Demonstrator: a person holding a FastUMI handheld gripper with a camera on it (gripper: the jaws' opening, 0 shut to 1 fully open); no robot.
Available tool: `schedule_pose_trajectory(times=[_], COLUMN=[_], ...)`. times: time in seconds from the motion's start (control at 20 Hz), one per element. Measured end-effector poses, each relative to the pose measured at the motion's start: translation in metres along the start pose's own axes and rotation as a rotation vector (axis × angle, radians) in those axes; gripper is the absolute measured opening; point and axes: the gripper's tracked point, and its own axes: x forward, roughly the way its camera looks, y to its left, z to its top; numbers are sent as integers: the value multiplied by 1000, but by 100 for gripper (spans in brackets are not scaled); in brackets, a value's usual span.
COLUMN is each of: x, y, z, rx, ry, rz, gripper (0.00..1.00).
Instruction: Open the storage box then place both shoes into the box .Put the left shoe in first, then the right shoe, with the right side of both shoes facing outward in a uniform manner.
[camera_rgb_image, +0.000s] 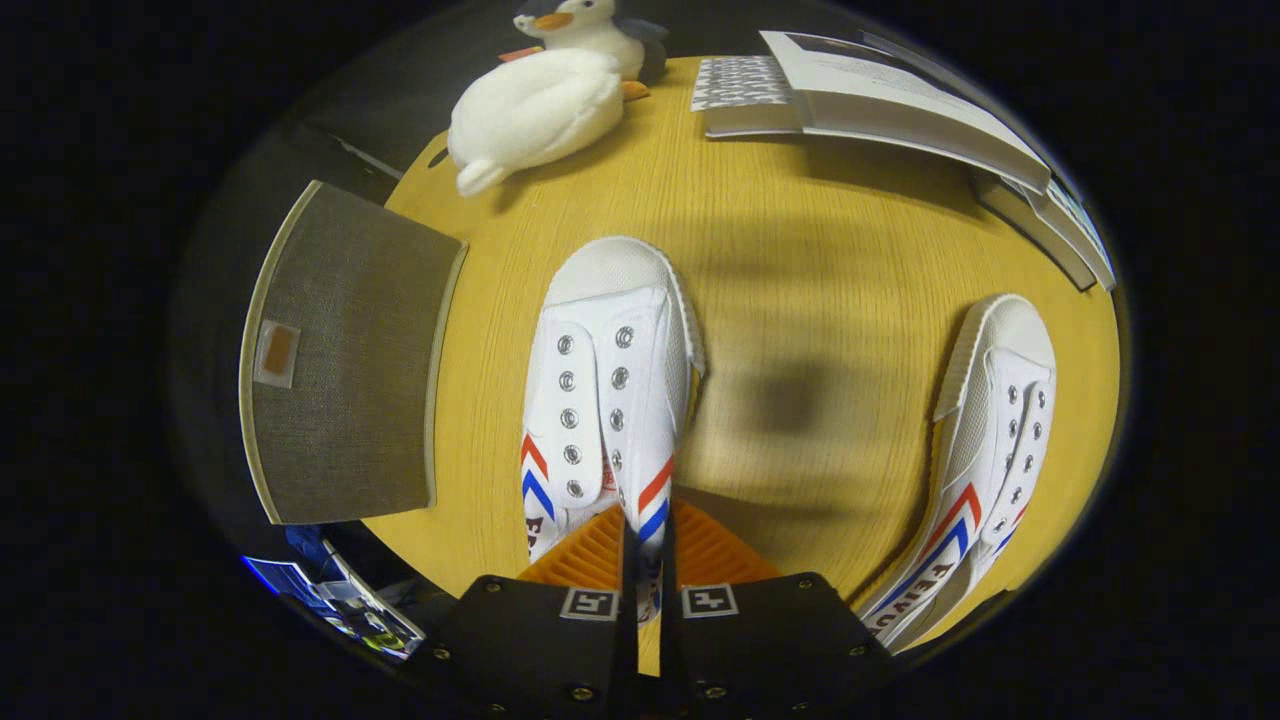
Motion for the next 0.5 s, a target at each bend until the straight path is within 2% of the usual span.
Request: schedule_pose_trajectory(times=[0.25, 0.5], x=[-28, -59], y=[7, 31], z=[9, 20], rx=[-39, -15], ry=[-24, -44], rz=[-9, 70], gripper=[8, 8])
